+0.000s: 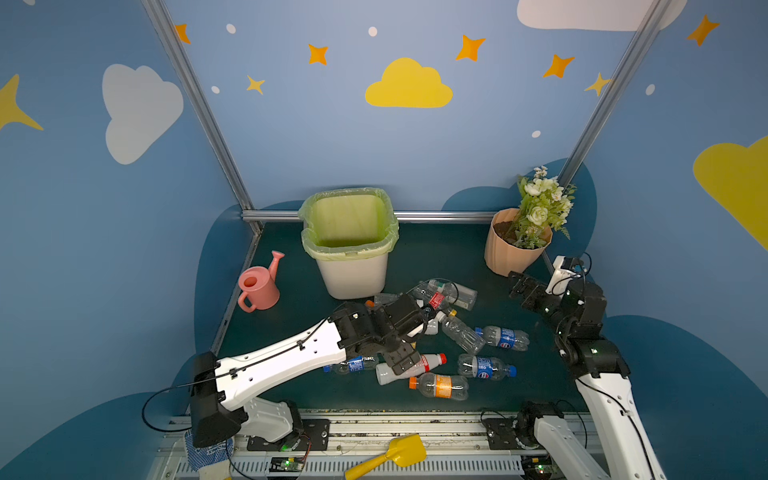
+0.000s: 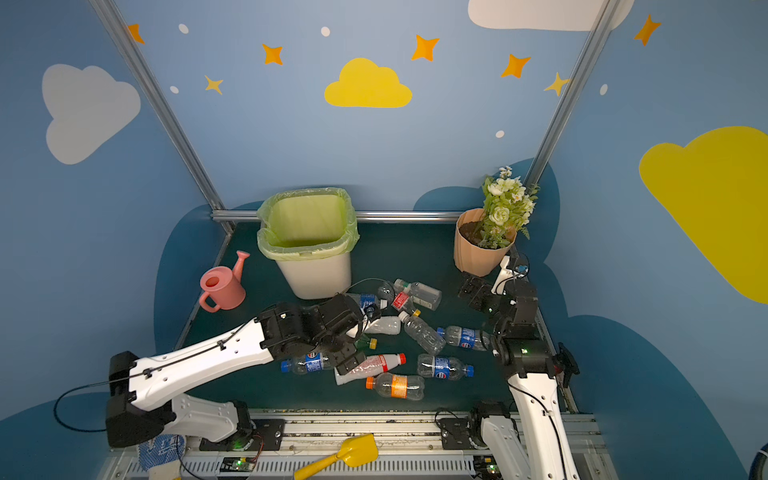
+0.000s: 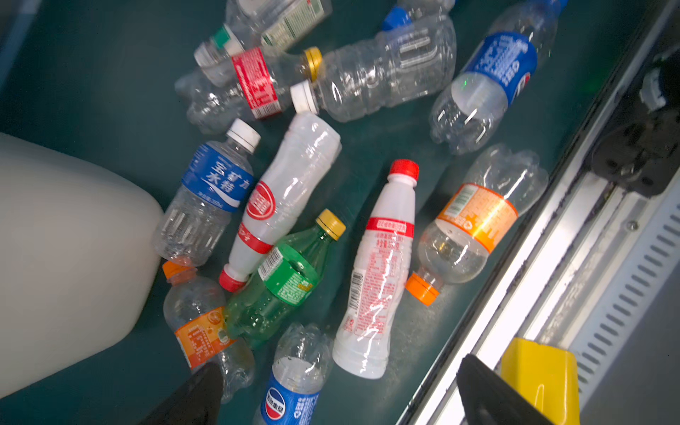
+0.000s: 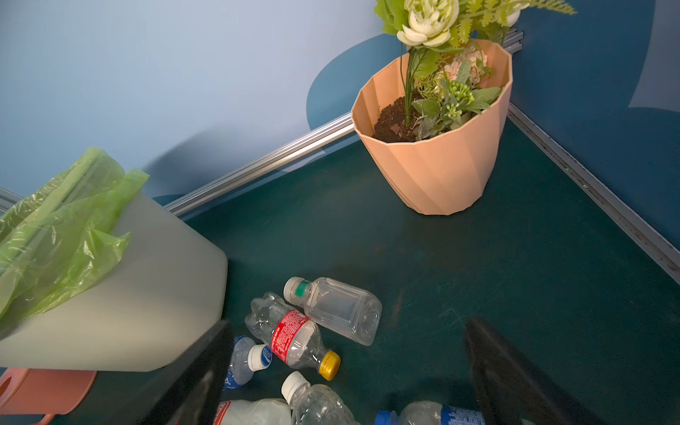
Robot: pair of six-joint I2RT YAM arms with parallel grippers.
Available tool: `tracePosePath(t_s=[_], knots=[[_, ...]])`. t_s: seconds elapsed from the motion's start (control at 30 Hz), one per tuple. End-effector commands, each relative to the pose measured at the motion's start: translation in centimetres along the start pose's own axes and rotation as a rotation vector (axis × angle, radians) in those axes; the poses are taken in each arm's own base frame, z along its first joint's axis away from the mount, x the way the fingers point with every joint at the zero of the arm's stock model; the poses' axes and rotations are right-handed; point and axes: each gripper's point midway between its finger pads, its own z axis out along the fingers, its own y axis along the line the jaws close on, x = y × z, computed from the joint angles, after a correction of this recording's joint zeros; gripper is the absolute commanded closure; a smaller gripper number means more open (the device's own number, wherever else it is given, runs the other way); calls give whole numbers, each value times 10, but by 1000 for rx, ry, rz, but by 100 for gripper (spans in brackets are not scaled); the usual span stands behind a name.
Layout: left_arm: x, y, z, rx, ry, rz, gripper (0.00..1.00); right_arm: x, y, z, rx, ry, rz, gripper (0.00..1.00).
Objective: Throw the plastic bottles in the bin
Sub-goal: 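Reach the left gripper over the bottle pile while the right arm withdraws, then lower the left gripper onto the white red-labelled soy-milk bottle and grasp it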
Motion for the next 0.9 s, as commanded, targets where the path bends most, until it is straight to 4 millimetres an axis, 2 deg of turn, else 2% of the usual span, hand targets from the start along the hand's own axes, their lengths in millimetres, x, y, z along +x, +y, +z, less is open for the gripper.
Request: tracePosePath(t_s=[0.0, 0.2, 0.33, 0.47, 0.6, 0.87], knots=[[14, -13, 6, 55, 103, 54, 3, 3, 0, 1, -10, 14, 21, 3], [24, -20, 23, 73, 231, 87, 9, 8, -3, 4, -9, 30, 33, 3], [29, -26, 36, 97, 277, 101, 20, 11, -5, 3, -7, 38, 38, 3], [35, -31, 46, 115, 318, 108, 22, 13, -7, 2, -4, 38, 42, 3], [42, -34, 59, 127, 360, 121, 29, 16, -9, 1, 0, 42, 46, 3], [50, -36, 84, 120, 407, 147, 31, 23, -13, 0, 4, 50, 70, 3]])
